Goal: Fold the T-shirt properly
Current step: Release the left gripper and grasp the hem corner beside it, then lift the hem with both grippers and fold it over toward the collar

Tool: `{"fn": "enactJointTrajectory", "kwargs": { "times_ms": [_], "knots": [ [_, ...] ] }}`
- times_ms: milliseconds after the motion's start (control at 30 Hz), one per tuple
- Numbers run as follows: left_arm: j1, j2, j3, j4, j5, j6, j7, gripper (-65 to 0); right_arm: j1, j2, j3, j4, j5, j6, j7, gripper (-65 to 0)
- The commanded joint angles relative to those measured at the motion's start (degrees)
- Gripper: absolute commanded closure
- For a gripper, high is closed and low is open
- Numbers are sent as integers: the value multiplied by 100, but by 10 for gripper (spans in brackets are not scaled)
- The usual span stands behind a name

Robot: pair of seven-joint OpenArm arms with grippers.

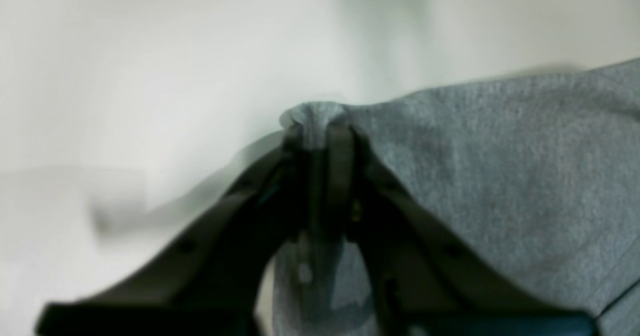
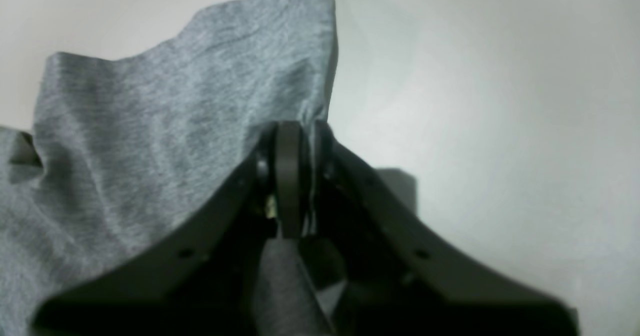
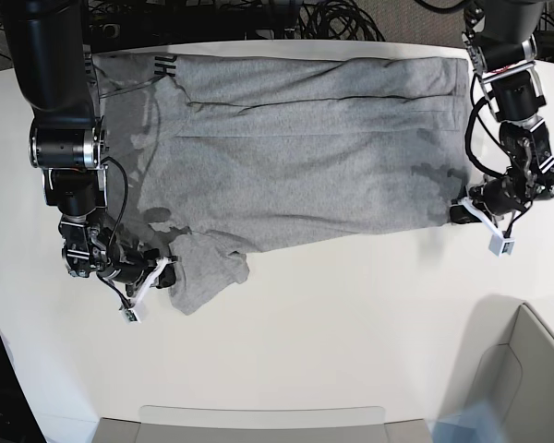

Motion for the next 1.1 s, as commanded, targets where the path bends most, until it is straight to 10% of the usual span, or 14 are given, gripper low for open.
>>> {"fn": "enactJointTrajectory", "kwargs": {
  "times_ms": [0, 1067],
  "knots": [
    [35, -47, 21, -15, 284, 25, 363, 0, 229, 39, -8, 57, 49, -12, 76, -2],
    [220, 23, -445, 1611, 284, 25, 926, 0, 651, 92, 36, 75, 49, 14, 111, 0]
  ]
}}
